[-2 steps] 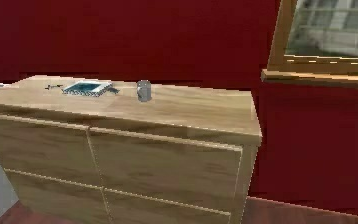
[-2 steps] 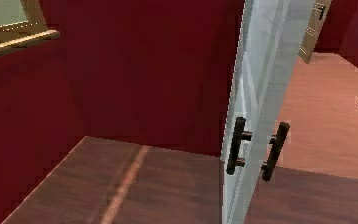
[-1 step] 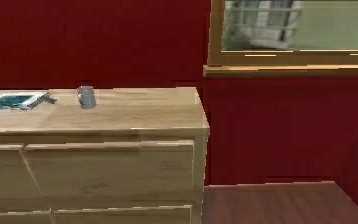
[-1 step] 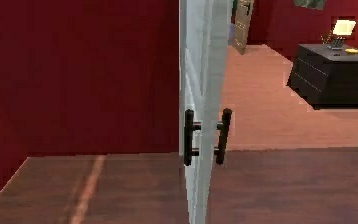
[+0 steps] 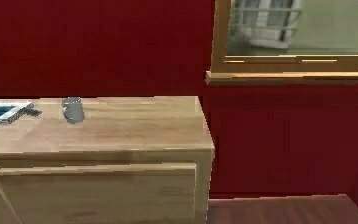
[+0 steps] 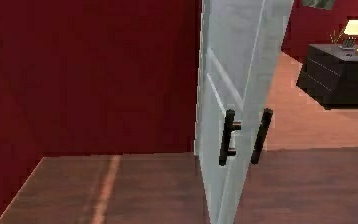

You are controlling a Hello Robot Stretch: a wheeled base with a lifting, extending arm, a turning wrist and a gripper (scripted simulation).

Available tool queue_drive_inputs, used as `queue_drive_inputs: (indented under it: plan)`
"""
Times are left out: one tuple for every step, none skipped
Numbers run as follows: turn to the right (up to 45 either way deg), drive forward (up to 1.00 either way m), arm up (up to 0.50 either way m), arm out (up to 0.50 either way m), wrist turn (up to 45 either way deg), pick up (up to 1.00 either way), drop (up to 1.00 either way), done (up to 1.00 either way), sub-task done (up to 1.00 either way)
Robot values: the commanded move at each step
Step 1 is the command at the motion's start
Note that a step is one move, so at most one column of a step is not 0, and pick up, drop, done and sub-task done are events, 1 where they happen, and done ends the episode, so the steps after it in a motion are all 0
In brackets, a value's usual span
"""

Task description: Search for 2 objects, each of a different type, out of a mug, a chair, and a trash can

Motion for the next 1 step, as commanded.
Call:
queue_drive_inputs:
  plan:
    - [-27.0, 0.00, 0.00, 0.00, 0.0, 0.00, 0.00, 0.00, 0.00]
